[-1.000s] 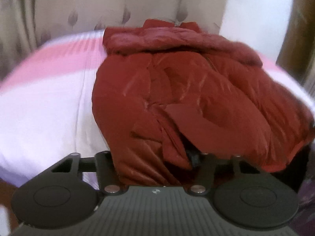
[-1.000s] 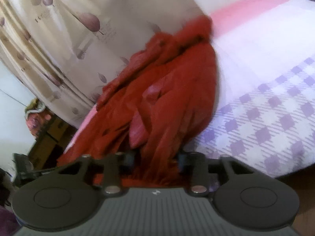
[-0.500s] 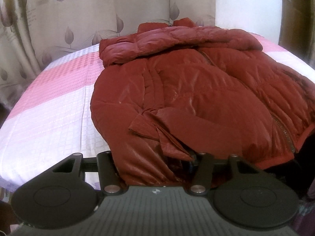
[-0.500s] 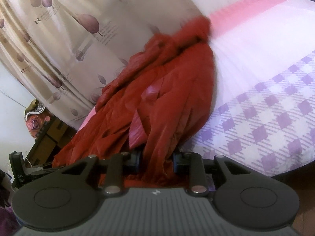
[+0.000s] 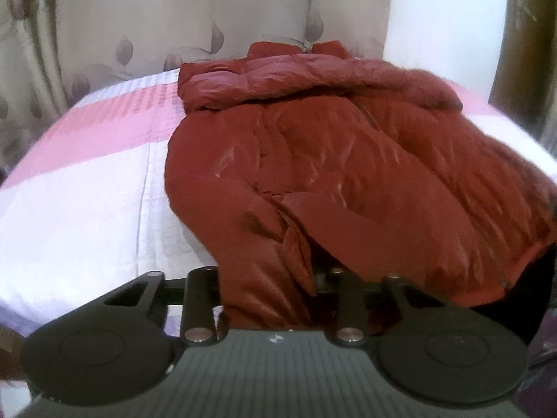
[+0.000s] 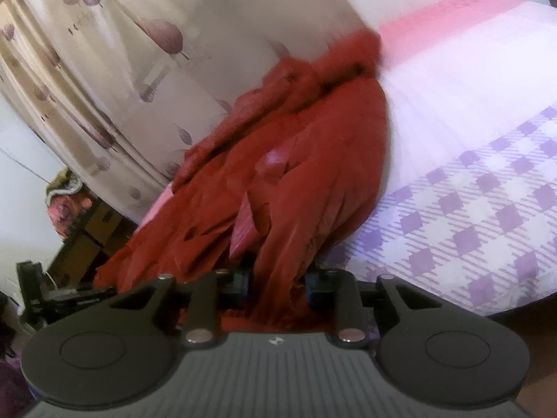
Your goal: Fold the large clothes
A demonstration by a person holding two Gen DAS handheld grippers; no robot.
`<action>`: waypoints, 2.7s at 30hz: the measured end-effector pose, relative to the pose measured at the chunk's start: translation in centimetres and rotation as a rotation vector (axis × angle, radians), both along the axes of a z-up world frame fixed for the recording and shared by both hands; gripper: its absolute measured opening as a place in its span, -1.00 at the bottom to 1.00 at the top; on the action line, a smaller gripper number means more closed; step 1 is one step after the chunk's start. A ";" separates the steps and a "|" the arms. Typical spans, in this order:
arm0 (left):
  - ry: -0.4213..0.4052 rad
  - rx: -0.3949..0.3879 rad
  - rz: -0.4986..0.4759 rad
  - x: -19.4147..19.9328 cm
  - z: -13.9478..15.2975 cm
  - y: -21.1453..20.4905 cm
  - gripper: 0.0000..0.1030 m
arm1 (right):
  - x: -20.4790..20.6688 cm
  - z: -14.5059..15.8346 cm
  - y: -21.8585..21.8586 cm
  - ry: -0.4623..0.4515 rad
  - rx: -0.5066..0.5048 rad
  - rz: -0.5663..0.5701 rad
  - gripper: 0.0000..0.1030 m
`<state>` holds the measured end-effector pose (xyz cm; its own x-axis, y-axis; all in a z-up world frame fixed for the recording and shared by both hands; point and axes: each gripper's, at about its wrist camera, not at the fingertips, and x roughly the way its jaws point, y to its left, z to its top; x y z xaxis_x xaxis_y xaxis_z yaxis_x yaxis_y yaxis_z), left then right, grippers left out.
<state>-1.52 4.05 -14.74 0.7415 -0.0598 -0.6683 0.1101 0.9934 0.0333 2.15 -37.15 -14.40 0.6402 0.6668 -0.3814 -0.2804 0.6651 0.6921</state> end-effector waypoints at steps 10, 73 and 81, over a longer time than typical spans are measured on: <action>0.011 -0.112 -0.001 -1.7 0.8 1.9 -0.44 | -1.8 1.0 -1.3 -0.006 0.066 0.016 -0.59; -0.309 -0.404 0.202 21.2 10.7 3.5 0.36 | 25.1 7.3 -1.9 0.014 0.308 -0.274 -0.50; -0.497 -0.249 0.247 18.9 12.4 2.1 1.00 | 23.3 7.8 -3.9 -0.065 0.446 -0.398 0.90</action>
